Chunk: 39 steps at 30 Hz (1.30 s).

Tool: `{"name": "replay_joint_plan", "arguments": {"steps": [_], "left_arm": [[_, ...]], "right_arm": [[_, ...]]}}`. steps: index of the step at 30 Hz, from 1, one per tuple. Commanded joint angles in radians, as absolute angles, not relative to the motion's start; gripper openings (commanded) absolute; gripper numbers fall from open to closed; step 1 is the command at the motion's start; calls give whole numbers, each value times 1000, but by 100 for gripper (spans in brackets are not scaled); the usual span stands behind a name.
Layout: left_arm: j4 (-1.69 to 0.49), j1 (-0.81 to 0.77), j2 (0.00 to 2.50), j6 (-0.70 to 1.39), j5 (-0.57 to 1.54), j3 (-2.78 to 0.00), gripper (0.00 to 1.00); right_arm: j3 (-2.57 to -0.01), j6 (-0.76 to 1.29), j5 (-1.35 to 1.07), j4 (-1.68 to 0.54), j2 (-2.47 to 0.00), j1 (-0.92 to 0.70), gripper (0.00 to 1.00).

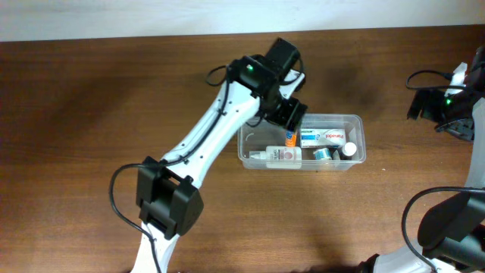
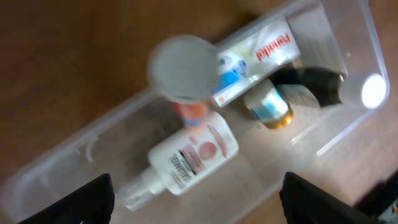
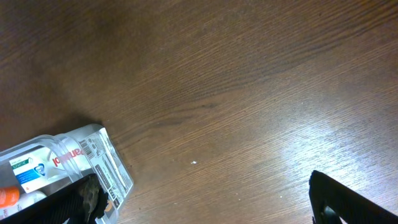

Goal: Pack container
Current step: 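Carry the tube into the container and lay it down, releasing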

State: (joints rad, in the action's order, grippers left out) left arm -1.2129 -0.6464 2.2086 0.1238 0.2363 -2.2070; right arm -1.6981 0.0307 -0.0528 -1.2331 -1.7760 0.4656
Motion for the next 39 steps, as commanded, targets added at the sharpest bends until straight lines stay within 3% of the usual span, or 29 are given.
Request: {"name": "replay_joint_plan", "arguments": {"steps": [1,28,32,38,39], "left_arm": [[-1160,-616,2218,67,251,-2225,85],[-999,-654,2341,25,247,-2225,85],[-1001,-654,2341,25,233,-2225,71],[-1016,-652,2341,25,186,-2225,38],[-1016,-651,2341,25,186,-2225,38]], "right_arm": [[-1694,42,-55,-1234,-1776,472,98],[-1694,42,-55,-1234,-1776,472,98],[-1694,42,-55,-1234,-1776,472,98],[-1694,42,-55,-1234,-1776,472,98],[-1694,42,-55,-1234,-1776,472,98]]}}
